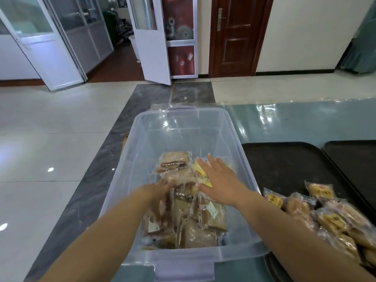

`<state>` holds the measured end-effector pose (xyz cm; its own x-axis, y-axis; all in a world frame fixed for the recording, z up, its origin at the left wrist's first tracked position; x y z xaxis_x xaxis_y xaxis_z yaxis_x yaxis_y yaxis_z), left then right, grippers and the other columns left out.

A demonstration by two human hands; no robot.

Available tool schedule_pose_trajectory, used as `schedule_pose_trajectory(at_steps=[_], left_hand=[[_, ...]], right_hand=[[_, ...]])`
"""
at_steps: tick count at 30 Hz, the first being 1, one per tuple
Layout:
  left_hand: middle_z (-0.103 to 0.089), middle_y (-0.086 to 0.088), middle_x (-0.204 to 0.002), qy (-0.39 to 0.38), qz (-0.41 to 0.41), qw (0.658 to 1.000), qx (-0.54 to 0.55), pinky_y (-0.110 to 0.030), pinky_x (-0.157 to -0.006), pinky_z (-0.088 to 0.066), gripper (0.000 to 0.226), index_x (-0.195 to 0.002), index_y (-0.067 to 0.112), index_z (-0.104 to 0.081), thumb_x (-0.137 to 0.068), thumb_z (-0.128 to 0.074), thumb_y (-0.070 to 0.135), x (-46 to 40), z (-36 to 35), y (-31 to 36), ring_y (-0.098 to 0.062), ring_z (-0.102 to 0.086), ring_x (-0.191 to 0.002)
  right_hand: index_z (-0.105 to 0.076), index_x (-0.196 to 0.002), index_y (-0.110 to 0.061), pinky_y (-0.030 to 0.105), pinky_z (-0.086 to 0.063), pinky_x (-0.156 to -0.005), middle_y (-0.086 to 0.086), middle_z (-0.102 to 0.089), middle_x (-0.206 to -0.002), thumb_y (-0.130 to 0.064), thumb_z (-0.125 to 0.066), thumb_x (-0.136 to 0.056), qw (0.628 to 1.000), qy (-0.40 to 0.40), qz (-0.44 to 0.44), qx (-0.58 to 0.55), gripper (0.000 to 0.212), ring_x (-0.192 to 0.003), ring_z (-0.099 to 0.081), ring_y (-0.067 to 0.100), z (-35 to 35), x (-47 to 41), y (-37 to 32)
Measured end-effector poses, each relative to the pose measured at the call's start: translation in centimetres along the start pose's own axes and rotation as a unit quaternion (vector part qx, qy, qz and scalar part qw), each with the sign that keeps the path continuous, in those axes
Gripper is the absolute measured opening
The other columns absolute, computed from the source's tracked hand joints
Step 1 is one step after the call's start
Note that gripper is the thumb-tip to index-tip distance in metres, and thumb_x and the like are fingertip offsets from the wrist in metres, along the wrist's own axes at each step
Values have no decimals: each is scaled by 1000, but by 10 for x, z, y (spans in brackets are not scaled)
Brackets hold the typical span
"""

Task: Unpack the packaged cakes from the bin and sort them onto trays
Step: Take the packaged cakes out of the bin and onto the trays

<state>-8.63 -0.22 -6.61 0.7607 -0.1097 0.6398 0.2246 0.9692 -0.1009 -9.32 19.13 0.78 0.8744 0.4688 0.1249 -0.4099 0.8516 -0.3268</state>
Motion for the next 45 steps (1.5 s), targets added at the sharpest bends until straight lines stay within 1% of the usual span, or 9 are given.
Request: schedule_pose_trajectory(at_steps=[3,8,11,16,22,27,34,40,45], left_hand=[[19,-4,-157,-10,-8,1000,21,-46,-111,-32,140,-146,35,20,-59,-89,35,-8,-4,-1,-32,-22,-142],[-3,-7,-160,29,-6,999,45,-43,-109,-34,125,-152,32,-1,-63,-88,25,-10,2,1,-34,-29,-139],[-35,-9,-147,89,-12,996,21,-38,-102,-37,95,-146,30,-28,-70,-83,28,-8,18,1,-30,-41,-129],[-44,-6,-134,211,14,977,25,-37,-98,-36,88,-144,33,-30,-71,-78,42,-8,60,-13,-28,-41,-123],[-35,-8,-143,211,15,976,47,-46,-106,-28,87,-145,30,-25,-75,-74,45,-32,69,-10,-31,-29,-132],[14,-8,-158,96,-8,987,130,-55,-115,-13,122,-150,34,8,-64,-71,69,-65,49,-2,-36,9,-144],[44,0,-145,50,19,990,133,-63,-112,-9,139,-135,50,32,-45,-70,82,-95,43,-5,-39,32,-136],[33,2,-153,4,29,991,129,-66,-111,-12,138,-137,51,28,-44,-68,84,-106,38,-1,-41,26,-138],[13,-4,-159,77,-4,988,134,-56,-116,-7,120,-150,38,6,-61,-65,77,-98,33,5,-39,13,-143]], right_hand=[[5,-151,-38,46,-8,-117,1,11,-161,-52,-41,-97,1000,-3,-12,-13,73,-147,10,27,2,-3,1],[5,-151,-38,43,-5,-117,-1,12,-161,-53,-39,-97,999,-4,-33,-32,71,-147,11,25,4,-3,3],[4,-152,-38,43,-5,-117,-1,12,-161,-53,-39,-97,999,-10,-31,-24,71,-147,11,25,5,-3,1],[5,-152,-37,43,-5,-117,2,12,-161,-54,-39,-97,1000,-6,-23,10,72,-147,11,27,11,-17,3],[6,-152,-34,45,-8,-118,6,11,-161,-51,-40,-98,998,-8,-50,40,73,-147,9,31,14,-51,18],[4,-152,-34,47,-9,-118,6,8,-161,-51,-40,-97,996,-19,-69,45,72,-147,6,33,9,-73,28],[5,-152,-34,48,-12,-117,6,9,-161,-47,-41,-98,998,-29,-46,33,72,-146,7,34,-1,-86,18],[2,-152,-34,47,-13,-116,7,7,-161,-47,-43,-97,999,-10,-50,19,72,-146,6,34,5,-91,21],[0,-152,-33,49,-15,-116,7,6,-161,-48,-43,-97,998,-18,-53,21,72,-146,6,34,5,-90,21]])
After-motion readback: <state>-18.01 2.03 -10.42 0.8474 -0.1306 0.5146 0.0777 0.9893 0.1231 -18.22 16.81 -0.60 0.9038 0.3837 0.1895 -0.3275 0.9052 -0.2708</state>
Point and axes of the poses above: each hand's wrist, its own x-axis away from the middle knuckle, its own z-axis out of the back of the hand, y = z × x, the point moved 7 cm from there along -x, towards the middle knuckle
